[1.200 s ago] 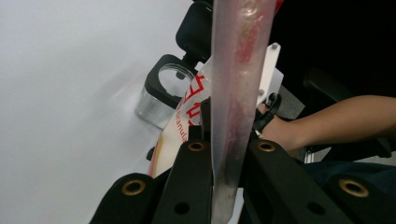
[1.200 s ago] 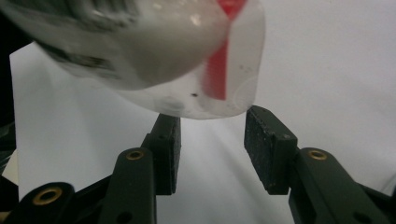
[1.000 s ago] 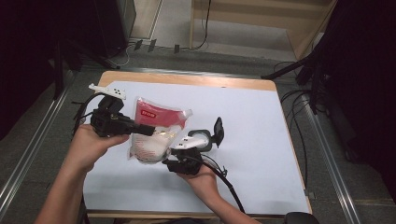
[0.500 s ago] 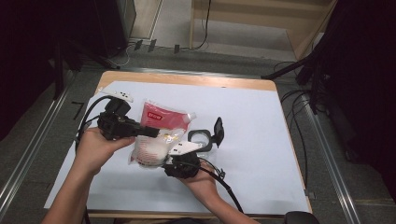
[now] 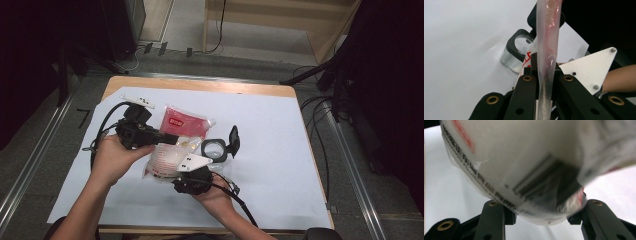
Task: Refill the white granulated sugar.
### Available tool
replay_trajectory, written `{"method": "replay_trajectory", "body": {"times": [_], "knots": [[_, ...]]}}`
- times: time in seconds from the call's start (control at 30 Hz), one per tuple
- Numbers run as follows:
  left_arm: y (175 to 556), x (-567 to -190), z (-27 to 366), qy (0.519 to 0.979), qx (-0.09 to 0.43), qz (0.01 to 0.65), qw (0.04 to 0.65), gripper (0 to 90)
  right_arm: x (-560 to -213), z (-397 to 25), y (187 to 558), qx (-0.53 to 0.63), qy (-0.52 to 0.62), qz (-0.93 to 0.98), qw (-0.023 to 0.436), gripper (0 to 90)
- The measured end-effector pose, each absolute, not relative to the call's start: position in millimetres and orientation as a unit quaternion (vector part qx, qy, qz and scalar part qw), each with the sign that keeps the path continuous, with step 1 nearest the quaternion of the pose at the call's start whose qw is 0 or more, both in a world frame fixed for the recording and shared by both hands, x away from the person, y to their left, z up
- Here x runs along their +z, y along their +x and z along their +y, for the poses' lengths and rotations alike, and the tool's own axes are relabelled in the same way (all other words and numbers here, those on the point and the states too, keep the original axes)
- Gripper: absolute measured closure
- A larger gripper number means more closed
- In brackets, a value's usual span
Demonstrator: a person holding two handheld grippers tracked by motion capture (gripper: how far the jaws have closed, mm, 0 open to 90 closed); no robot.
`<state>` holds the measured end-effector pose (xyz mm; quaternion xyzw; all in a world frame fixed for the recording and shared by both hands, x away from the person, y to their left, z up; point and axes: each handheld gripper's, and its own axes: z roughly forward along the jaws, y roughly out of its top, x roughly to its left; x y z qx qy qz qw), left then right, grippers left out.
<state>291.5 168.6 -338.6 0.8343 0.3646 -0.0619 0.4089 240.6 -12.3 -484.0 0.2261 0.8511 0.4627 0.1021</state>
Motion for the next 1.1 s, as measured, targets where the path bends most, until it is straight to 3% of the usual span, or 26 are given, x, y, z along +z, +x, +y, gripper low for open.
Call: {"method": "replay_trajectory", "body": {"times": [0.3, 0.67, 0.8, 0.97, 1.1], "knots": [[288.1, -342.8, 159.3, 0.854, -0.025, 0.306, 0.421, 83.2, -476.3, -7.3, 233.1, 0.477, 0.208, 0.851, 0.074, 54.2], [290.5, -353.2, 154.4, 0.856, -0.024, 0.283, 0.432, 80.6, -472.9, -9.8, 232.8, 0.489, 0.216, 0.844, 0.029, 55.6], [293.4, -361.8, 150.1, 0.853, -0.042, 0.287, 0.434, 79.6, -471.1, -7.9, 230.4, 0.489, 0.213, 0.846, 0.021, 57.6], [297.8, -364.1, 147.2, 0.842, -0.071, 0.338, 0.414, 79.0, -471.1, -5.0, 227.6, 0.49, 0.215, 0.845, 0.012, 58.7], [297.0, -362.6, 145.0, 0.845, -0.068, 0.346, 0.403, 78.8, -471.0, -2.5, 226.0, 0.488, 0.22, 0.844, 0.017, 58.6]]}}
